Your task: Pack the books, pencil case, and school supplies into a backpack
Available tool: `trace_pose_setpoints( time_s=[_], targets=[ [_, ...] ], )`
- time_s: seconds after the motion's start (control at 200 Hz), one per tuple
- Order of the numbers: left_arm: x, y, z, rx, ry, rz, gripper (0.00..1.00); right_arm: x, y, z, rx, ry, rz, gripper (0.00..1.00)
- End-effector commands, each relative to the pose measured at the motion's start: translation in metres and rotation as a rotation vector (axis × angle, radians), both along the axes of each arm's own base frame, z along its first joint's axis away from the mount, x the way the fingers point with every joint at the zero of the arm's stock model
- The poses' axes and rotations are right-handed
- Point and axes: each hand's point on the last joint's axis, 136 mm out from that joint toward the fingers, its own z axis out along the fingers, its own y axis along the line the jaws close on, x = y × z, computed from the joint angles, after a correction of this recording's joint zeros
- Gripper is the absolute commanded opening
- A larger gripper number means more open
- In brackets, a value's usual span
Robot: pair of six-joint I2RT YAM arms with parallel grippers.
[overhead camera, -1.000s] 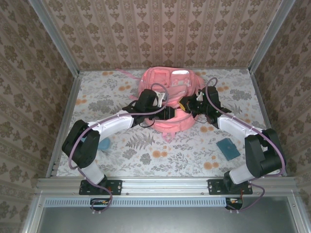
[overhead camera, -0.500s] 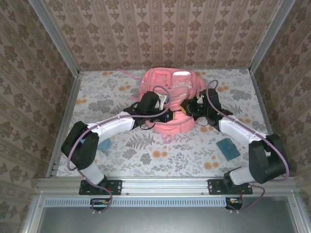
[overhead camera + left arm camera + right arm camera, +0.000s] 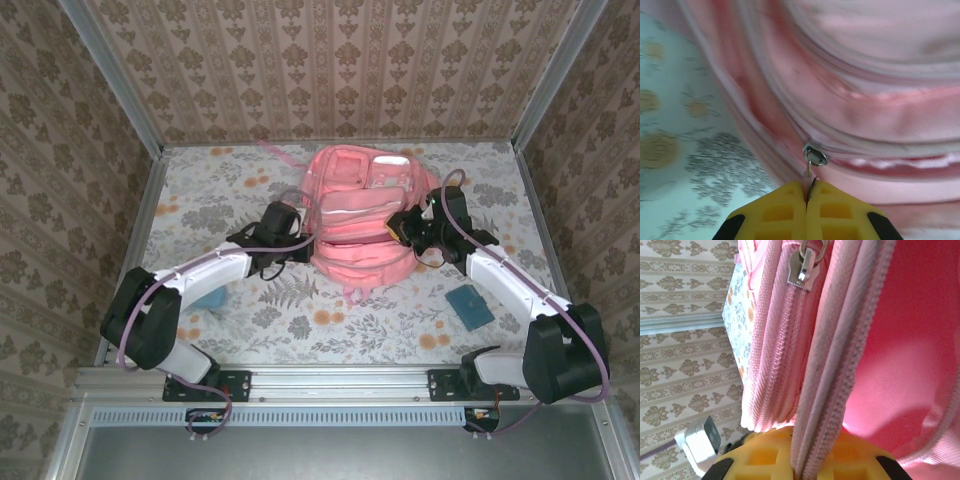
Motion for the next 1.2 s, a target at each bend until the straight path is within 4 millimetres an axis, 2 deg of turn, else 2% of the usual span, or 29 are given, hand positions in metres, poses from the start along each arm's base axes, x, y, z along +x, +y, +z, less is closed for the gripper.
trace_pose_setpoints(
  time_s=[0.0,0.2,0.295,0.34,0.41,0.445,0.45,0.495,0.55,0.575,0.65,0.755,0.83,0.9,1.035,1.195],
  targets=[
    [0.026,0.045,-0.002,0.108,-0.066,0.137,0.00,0.008,-0.015,0.014,-0.046,-0.073,-0.010,0.00],
    [0.061,0.050,0.002,0.083,-0.109,0.151,0.00,0.015,-0.008,0.015,-0.042,-0.092,0.057,0.00],
    [0.064,0.055,0.002,0.072,-0.094,0.160,0.00,0.019,-0.002,0.015,-0.034,-0.096,0.095,0.00],
    [0.060,0.059,0.004,0.070,-0.076,0.178,0.13,0.020,0.002,0.013,-0.025,-0.092,0.117,0.00],
    [0.050,0.071,0.008,0.076,-0.057,0.216,0.48,0.022,0.006,0.011,-0.015,-0.091,0.138,0.00],
    [0.044,0.079,0.010,0.088,-0.049,0.242,0.61,0.022,0.007,0.012,-0.015,-0.097,0.142,0.00],
    [0.043,0.081,0.010,0.091,-0.046,0.246,0.62,0.023,0.007,0.008,-0.016,-0.085,0.142,0.00],
    [0.033,0.095,0.012,0.121,-0.032,0.293,0.74,0.025,0.008,0.001,-0.019,-0.071,0.146,0.00],
    [0.019,0.115,0.014,0.171,-0.023,0.353,0.83,0.026,0.010,-0.001,-0.019,-0.068,0.150,0.00],
    [0.016,0.136,0.013,0.198,-0.012,0.415,0.85,0.026,0.010,-0.002,-0.019,-0.065,0.151,0.00],
    [-0.003,0.174,0.013,0.259,0.025,0.538,0.89,0.027,0.013,-0.005,-0.021,-0.060,0.157,0.00],
    [-0.035,0.228,-0.003,0.311,0.140,0.724,0.91,0.028,0.016,-0.007,-0.021,-0.054,0.167,0.00],
    [-0.053,0.252,-0.016,0.281,0.215,0.817,0.92,0.028,0.017,-0.007,-0.022,-0.054,0.170,0.00],
    [-0.063,0.260,-0.030,0.226,0.264,0.857,0.93,0.027,0.019,-0.008,-0.023,-0.052,0.174,0.00],
    [-0.068,0.263,-0.046,0.166,0.324,0.891,0.93,0.027,0.022,-0.009,-0.024,-0.050,0.180,0.00],
    [-0.078,0.251,-0.065,0.109,0.409,0.901,0.94,0.026,0.024,-0.009,-0.031,-0.047,0.182,0.00]
  ],
)
